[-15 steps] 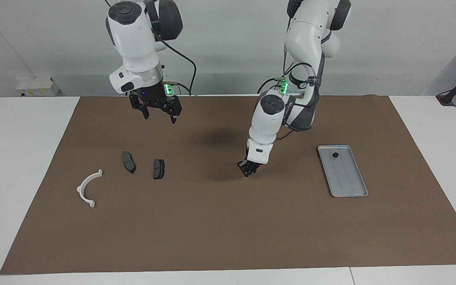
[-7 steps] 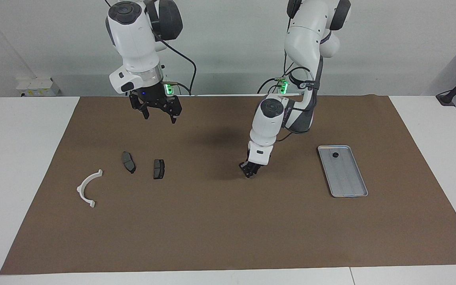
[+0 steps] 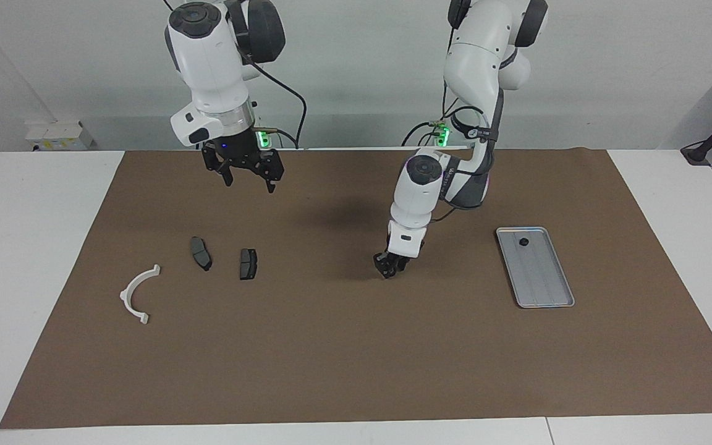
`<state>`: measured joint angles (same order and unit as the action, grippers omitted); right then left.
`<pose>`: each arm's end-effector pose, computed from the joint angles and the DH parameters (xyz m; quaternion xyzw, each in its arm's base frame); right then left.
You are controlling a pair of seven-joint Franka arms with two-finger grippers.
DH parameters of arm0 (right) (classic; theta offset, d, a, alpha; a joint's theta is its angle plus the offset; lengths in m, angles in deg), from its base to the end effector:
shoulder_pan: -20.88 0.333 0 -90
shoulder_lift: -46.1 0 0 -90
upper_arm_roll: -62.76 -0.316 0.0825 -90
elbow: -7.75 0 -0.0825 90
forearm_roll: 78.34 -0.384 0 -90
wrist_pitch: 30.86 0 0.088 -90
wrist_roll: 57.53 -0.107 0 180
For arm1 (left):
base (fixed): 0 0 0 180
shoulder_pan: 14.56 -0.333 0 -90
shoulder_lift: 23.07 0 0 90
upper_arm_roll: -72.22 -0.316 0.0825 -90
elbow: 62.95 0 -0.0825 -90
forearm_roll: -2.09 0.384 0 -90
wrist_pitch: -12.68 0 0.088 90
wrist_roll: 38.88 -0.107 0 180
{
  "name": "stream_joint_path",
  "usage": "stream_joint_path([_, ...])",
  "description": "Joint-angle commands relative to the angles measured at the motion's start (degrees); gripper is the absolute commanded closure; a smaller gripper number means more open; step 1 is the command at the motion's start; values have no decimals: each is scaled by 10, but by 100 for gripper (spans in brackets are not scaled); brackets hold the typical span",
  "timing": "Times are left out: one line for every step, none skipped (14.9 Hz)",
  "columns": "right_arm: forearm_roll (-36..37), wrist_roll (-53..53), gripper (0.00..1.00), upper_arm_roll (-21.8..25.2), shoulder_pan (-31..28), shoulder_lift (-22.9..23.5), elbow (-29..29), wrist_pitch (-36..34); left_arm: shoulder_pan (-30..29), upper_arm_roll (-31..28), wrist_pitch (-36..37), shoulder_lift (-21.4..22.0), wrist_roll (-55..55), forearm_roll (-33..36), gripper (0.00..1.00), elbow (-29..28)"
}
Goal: Place bearing gear from tray to pile
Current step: 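Lower the ring onto the table and open the left gripper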
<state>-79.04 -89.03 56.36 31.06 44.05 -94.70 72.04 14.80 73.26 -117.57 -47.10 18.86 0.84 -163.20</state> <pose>0.5327 0.1606 0.5604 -0.9911 0.1310 -0.0182 0.0125 0.5751 -0.3367 0.3427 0.9685 0.2434 0.0288 0.0451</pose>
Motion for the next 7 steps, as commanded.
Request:
stream_joint_path([1, -55, 0, 0, 24, 10, -5, 26, -68, 2, 80, 66, -58, 12, 0, 19])
stream_joint_path([3, -93, 0, 0, 41, 21, -3, 35, -86, 0, 111, 80, -87, 12, 0, 34])
stream_joint_path([5, -133, 0, 0, 59, 36, 5, 38, -112, -1, 153, 82, -115, 19, 0, 59])
stream_joint_path([8, -165, 0, 0, 81, 57, 19, 43, -139, -2, 196, 83, -154, 47, 0, 85])
stream_joint_path([9, -203, 0, 0, 100, 81, 36, 51, -167, -3, 226, 86, -216, 62, 0, 107])
stream_joint_path([10, -244, 0, 0, 120, 106, 54, 59, -199, -3, 241, 93, -278, 60, 0, 115])
stream_joint_path([15, -278, 0, 0, 145, 139, 81, 63, -229, -3, 243, 100, -323, 60, 0, 115])
